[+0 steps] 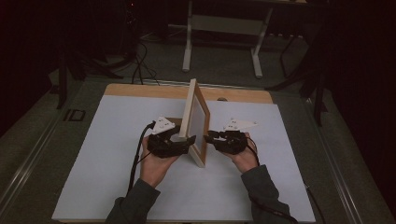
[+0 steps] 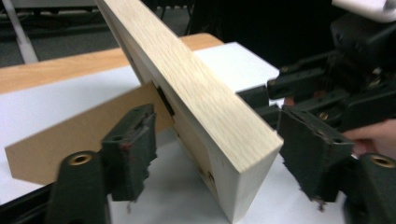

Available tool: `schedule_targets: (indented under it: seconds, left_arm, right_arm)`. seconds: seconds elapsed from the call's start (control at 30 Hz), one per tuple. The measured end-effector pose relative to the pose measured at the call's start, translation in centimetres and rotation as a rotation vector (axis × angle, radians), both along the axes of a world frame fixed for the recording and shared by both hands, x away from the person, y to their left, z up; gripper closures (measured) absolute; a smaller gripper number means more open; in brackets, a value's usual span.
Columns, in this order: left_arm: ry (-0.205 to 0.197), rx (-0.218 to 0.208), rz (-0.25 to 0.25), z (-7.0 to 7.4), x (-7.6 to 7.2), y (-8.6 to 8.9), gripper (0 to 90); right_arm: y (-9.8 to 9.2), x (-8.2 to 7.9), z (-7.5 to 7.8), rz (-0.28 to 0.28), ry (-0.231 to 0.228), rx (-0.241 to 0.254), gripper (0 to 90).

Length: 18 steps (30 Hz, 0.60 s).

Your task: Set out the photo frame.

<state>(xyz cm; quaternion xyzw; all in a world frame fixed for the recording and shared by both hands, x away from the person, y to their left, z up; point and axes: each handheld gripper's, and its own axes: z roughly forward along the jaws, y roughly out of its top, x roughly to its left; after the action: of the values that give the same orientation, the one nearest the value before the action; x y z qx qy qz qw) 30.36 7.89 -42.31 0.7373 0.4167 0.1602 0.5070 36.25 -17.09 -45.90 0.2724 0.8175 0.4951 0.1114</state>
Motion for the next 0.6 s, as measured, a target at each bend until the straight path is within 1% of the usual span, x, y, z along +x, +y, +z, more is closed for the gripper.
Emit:
schedule_targets:
  seconds: [0.07, 0.13, 0.2, 0.23, 0.4, 0.43, 0.6]
  left_arm:
    - [0.018, -0.005, 0.005, -0.38, -0.03, -0.15, 37.9]
    - [0.027, -0.002, 0.012, -0.71, 0.01, -0.26, 42.4]
    - [0.038, -0.013, 0.012, -0.9, 0.04, -0.29, 44.8]
    - [0.039, -0.017, 0.009, -0.89, 0.03, -0.29, 45.8]
    - [0.031, -0.002, -0.003, -0.67, -0.19, -0.46, 53.2]
    - [0.026, 0.001, -0.002, -0.65, -0.27, -0.48, 55.8]
    - [0.028, 0.013, 0.015, -0.55, -0.35, -0.06, 58.8]
  right_arm:
    - [-0.05, 0.02, 0.01, -0.005, -0.001, 0.002, 68.2]
    - [-0.1, 0.05, 0.02, -0.006, -0.001, 0.004, 68.2]
    - [-0.11, 0.05, 0.02, -0.005, -0.001, 0.004, 68.2]
    - [-0.12, 0.04, 0.02, -0.004, -0.001, 0.004, 68.2]
    - [-0.24, 0.07, 0.0, -0.008, 0.001, 0.006, 68.2]
    - [-0.24, 0.07, -0.01, -0.008, 0.001, 0.006, 68.2]
    - [-0.36, 0.06, -0.05, -0.011, 0.0, 0.007, 68.2]
